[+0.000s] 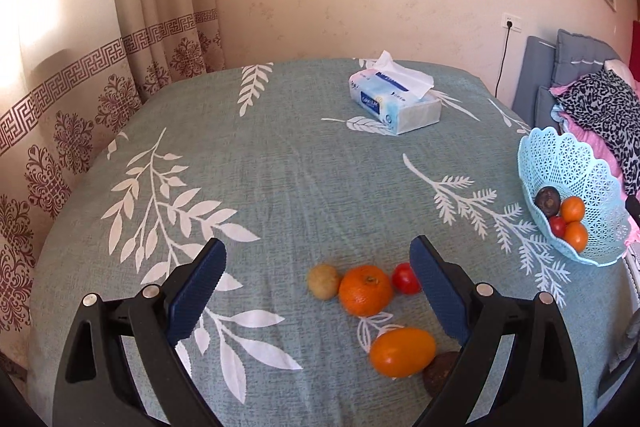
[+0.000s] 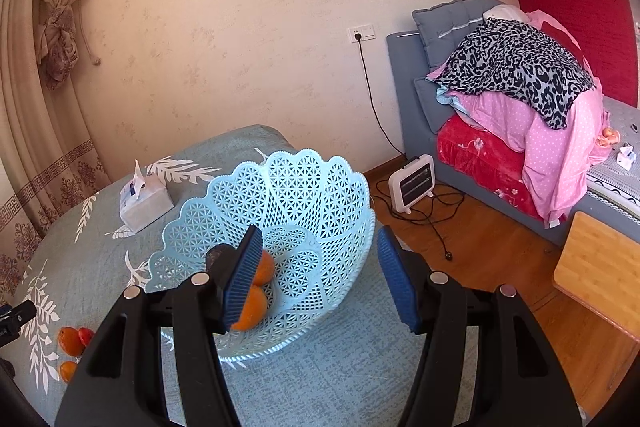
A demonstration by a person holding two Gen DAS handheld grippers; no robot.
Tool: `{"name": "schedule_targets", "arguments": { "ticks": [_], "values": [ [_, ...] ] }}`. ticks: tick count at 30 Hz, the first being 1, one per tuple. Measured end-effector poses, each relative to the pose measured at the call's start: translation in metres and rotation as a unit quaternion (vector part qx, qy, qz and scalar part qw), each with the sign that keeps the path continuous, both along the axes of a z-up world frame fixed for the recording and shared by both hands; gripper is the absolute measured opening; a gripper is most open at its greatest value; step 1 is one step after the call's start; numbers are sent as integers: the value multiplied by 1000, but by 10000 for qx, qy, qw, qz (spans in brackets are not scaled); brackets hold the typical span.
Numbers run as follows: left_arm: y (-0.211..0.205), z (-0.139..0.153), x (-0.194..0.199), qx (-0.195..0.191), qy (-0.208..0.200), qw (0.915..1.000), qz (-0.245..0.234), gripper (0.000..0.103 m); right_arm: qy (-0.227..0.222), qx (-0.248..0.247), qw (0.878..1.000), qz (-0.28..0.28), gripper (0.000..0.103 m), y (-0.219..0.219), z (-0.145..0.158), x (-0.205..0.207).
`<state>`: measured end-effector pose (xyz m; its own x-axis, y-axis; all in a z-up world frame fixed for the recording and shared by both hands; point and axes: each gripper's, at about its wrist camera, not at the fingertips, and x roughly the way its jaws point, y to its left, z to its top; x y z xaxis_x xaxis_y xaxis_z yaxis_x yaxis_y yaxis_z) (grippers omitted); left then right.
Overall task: Organize fruits
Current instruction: 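Grasp an orange with the left tool while the right tool grasps a dark fruit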
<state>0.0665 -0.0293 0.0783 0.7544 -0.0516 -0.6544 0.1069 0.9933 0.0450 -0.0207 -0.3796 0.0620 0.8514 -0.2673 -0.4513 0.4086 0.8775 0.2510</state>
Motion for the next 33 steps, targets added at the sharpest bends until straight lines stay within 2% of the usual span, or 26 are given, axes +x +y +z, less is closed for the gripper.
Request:
{"name": "schedule_targets", "arguments": {
  "ticks": [5,12,19,23,26,29,33],
  "values": [
    [6,-16,-9,-63,271,9996,-7,92,30,2,9994,340,61,15,0,-5],
    [-7,-27,-28,-253,519,9976,-371,92,108,-150,9971,738,61,41,0,-4],
    [-19,-47,-26,-468,914,9935,-490,92,224,-259,9932,1112,61,62,-2,-4],
    [-18,-56,-18,-711,1157,9896,-476,80,292,-316,9898,1357,61,75,-4,-4],
    [-18,-61,-15,-909,1318,9859,-497,79,333,-389,9858,1599,61,87,-4,-5],
    [-17,-62,-15,-975,1299,9855,-495,78,373,-415,9805,1885,61,101,-5,-6],
    [-15,-61,-17,-991,1263,9857,-510,69,528,-229,9714,2302,61,114,-10,-3]
  ]
}}
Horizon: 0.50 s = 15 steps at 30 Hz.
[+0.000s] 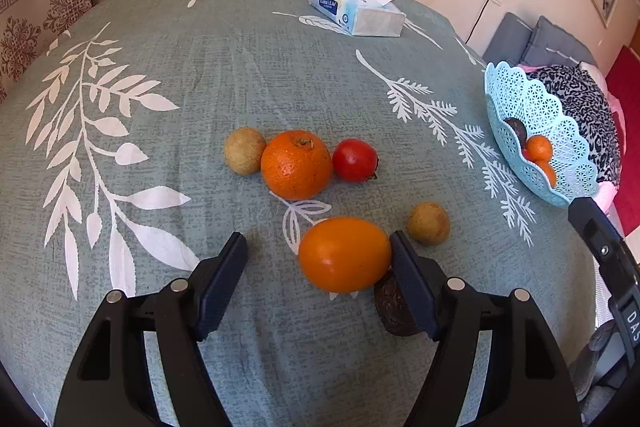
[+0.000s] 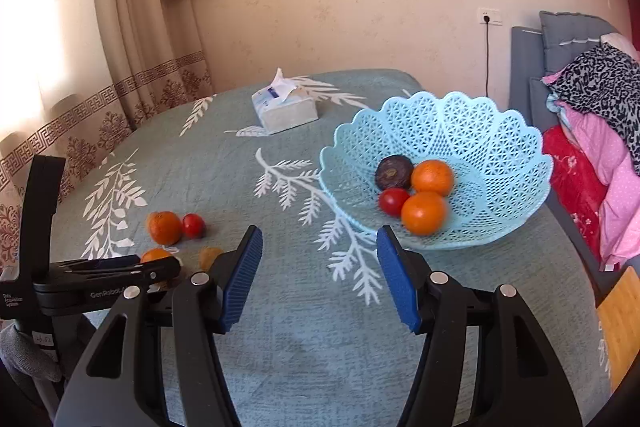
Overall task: Organize fruits
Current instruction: 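Grasp an orange with the left tool while the right tool grasps a dark fruit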
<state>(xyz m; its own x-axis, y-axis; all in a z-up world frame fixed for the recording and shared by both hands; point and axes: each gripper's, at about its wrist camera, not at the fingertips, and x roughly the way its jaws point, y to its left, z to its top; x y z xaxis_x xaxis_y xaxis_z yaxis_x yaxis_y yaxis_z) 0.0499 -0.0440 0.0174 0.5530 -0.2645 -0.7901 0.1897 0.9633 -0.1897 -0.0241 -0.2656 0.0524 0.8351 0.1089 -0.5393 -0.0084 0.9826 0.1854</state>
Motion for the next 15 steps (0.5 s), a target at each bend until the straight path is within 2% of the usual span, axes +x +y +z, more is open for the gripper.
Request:
{"name": "schedule_targets", "arguments": {
  "ticks": [1,3,5,15],
  "values": [
    [0,1,-1,-47,-10,10000,-39,66,55,23,9999,93,61,3,-1,1],
    [0,2,-3,-142,-21,9998,-151,54,150,37,9995,270,61,11,-4,1],
    [-2,4,-6,-196,-39,9995,-257,45,249,95,9986,452,61,18,-7,2],
    [14,9,-14,-150,-197,9997,-67,45,717,253,9891,1261,61,50,-20,1]
  ]
}}
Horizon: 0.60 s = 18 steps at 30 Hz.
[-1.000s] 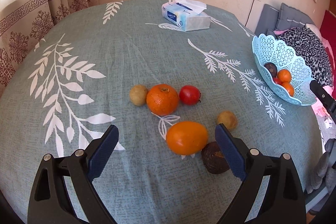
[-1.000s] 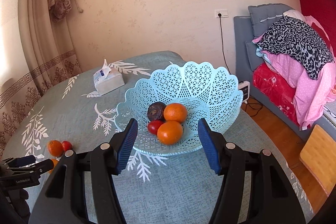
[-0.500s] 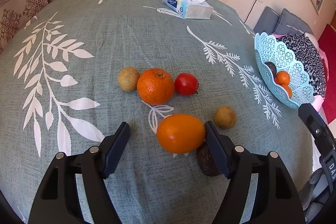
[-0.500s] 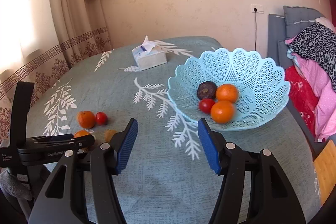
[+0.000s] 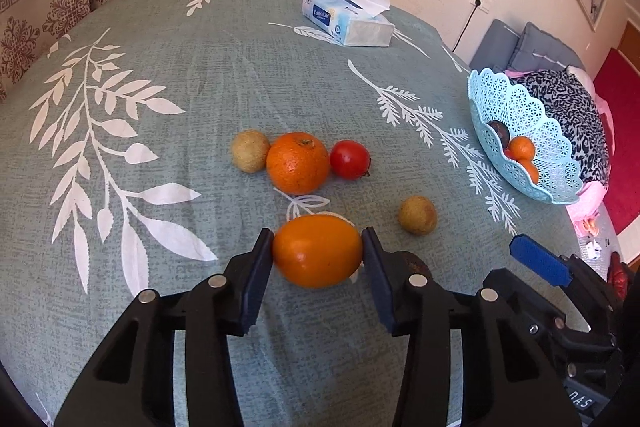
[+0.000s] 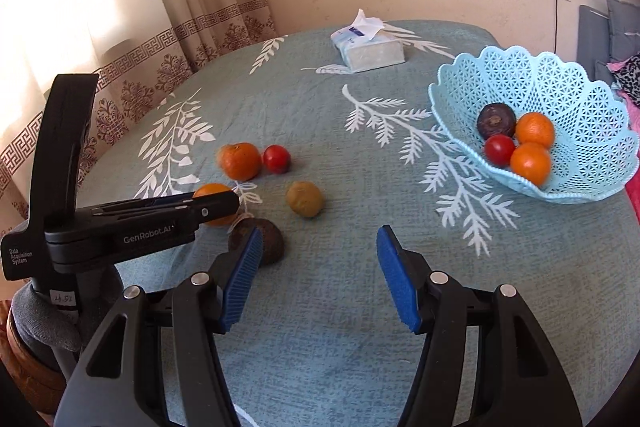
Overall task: Organize fruits
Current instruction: 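Grasp an orange with the left tool while the right tool grasps a dark fruit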
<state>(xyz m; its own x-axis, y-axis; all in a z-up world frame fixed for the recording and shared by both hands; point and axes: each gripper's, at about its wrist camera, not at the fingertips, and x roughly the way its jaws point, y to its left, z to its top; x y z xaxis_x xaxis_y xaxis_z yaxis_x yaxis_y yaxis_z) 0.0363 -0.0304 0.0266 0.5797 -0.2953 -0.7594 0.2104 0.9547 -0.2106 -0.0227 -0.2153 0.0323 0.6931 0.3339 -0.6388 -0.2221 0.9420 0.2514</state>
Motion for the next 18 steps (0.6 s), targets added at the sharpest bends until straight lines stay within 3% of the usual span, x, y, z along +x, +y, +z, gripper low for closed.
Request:
{"name": "schedule_targets", "arguments": {
  "ticks": [7,18],
  "values": [
    [19,11,-9,397,-429,9973,436,45,449,48,9978,490,61,26,-9,12],
    [34,15,-19,771,-735,9919,697,45,671,-717,9924,741,59,73,-21,39]
  ]
}}
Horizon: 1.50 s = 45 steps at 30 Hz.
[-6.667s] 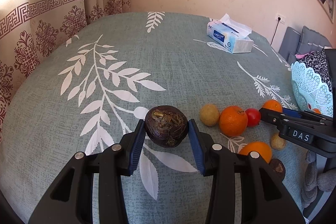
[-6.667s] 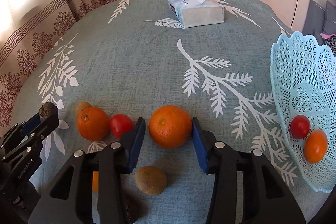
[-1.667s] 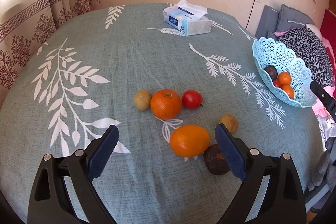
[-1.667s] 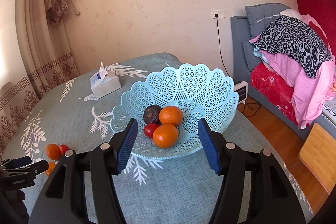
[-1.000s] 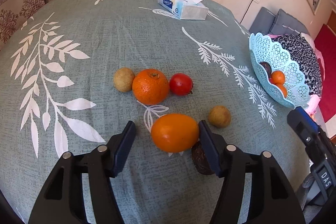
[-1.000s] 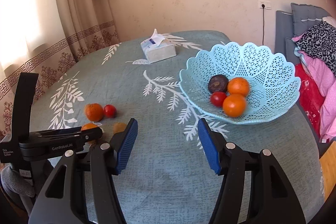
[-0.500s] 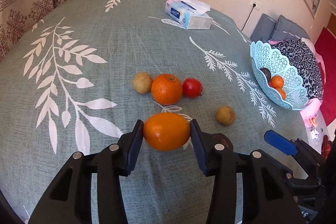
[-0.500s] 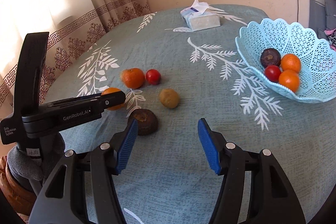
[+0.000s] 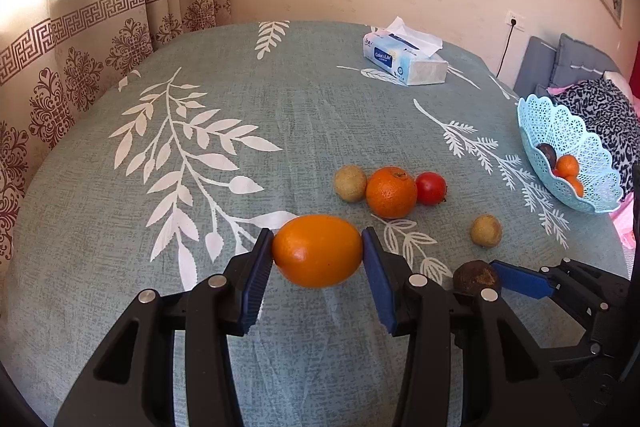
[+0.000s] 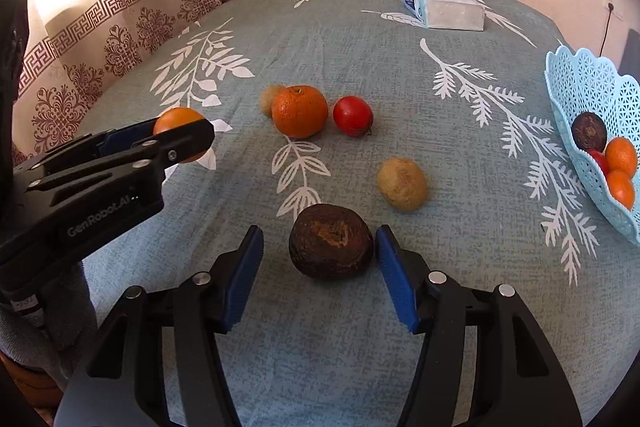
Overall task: Organize fruits
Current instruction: 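Grasp an orange with the left tool while the right tool grasps a dark fruit, then place the dark fruit in the basket with the right tool while the left tool places the orange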
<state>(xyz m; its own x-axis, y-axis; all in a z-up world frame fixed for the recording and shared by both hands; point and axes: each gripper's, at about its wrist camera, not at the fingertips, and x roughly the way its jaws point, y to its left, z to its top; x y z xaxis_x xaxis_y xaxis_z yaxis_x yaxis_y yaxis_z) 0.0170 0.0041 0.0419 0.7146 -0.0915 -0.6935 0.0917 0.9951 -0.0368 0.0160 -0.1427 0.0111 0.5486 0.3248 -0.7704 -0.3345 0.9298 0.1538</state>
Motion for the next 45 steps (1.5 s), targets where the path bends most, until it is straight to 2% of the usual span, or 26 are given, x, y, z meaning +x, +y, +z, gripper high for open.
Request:
{"name": "schedule_targets", "arguments": {
  "ticks": [2,4,10,19,24,30,37,45],
  "values": [
    [2,0,-1,-2,-2,10000,25,45,-64,-189,9998,-55,46,3,0,2],
    [4,0,-1,-10,-10,10000,56,45,-116,-303,9994,-102,41,4,-1,2],
    [8,-2,-1,53,-20,9999,155,46,-223,-190,9994,-197,41,-5,5,-5],
    [0,-1,-1,211,-60,9997,146,46,-597,156,9938,-921,41,-58,32,-7],
    [-10,2,-2,278,-100,9996,45,46,-880,217,9860,-1398,41,-94,47,-6],
    [-23,8,-4,333,-178,9993,-71,46,-1003,256,9766,-1884,41,-134,54,1],
    [-39,12,-3,398,-237,9986,-254,46,-1211,-5,9617,-2461,41,-168,53,14],
    [-62,21,1,400,-297,9975,-495,46,-1361,228,9448,-2971,43,-203,54,7]
  ]
}}
